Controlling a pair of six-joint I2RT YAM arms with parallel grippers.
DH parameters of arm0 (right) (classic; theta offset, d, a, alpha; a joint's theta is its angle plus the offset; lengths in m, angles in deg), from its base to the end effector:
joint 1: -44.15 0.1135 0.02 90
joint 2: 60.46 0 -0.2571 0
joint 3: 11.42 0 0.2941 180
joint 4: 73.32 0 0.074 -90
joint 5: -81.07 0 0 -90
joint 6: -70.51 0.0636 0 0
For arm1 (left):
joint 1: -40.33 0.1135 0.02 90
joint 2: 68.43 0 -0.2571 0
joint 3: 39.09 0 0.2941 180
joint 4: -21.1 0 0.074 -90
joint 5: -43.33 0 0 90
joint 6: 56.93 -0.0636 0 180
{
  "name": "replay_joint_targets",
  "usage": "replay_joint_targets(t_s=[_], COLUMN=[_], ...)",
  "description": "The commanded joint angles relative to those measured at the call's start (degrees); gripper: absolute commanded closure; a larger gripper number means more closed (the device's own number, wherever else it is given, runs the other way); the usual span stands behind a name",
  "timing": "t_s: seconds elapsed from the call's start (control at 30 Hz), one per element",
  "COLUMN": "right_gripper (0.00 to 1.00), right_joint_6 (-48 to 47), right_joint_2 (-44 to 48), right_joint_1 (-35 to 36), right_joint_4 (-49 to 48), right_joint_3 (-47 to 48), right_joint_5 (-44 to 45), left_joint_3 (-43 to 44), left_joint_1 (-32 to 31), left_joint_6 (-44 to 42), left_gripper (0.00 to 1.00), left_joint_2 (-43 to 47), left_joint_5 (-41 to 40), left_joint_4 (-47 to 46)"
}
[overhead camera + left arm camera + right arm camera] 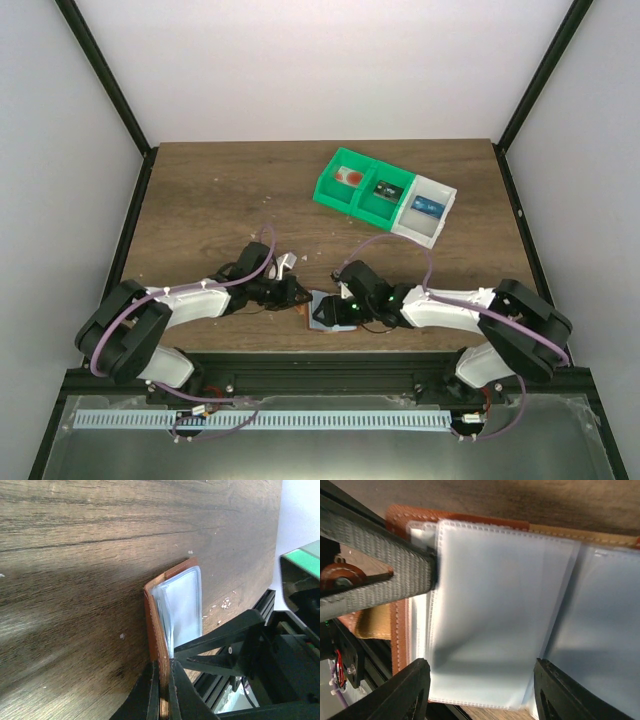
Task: Take the credit cards out of the card holder
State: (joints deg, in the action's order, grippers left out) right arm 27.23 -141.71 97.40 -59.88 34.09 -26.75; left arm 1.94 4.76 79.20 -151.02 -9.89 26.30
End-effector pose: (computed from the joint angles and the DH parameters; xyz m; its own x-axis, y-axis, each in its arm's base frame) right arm 0.1684 0.2581 0.0940 -0.9529 -0.1177 -0.2795 -0.2754 0.7221 0.6347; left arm 0.2158 -0.2011 0.0823 -0.9871 -0.0040 -0.1603 0.1269 0.5916 -0.7961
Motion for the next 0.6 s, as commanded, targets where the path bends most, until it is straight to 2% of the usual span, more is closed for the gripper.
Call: replay_joint_targets(t_s=[0.0,0.37,0.57], right_gripper=[0.42,0.42,0.46], right_joint_6=[1.05,1.6,1.87], right_joint_2=[-1.69,-3.57,-4.09], right_joint_1=[1.13,1.41,1.41], right_joint_4=[-1.91,-1.54,0.46], right_joint_3=[1.66,1.67,1.44], right_joint_5=[-0.83,0.2,2.58], left_joint_3=[-0.1,-0.35,0.04], left_joint_1=[-0.24,-0.22,-0.23], left_joint_6=[0.05,0.03,-0.2], left_gripper=[0.99,0.95,0.9], left_joint_2=[0.87,0.91,1.03], left_joint_5=[1.13,1.53,1.37], left_joint_4=[-1.17,-1.21,-0.6])
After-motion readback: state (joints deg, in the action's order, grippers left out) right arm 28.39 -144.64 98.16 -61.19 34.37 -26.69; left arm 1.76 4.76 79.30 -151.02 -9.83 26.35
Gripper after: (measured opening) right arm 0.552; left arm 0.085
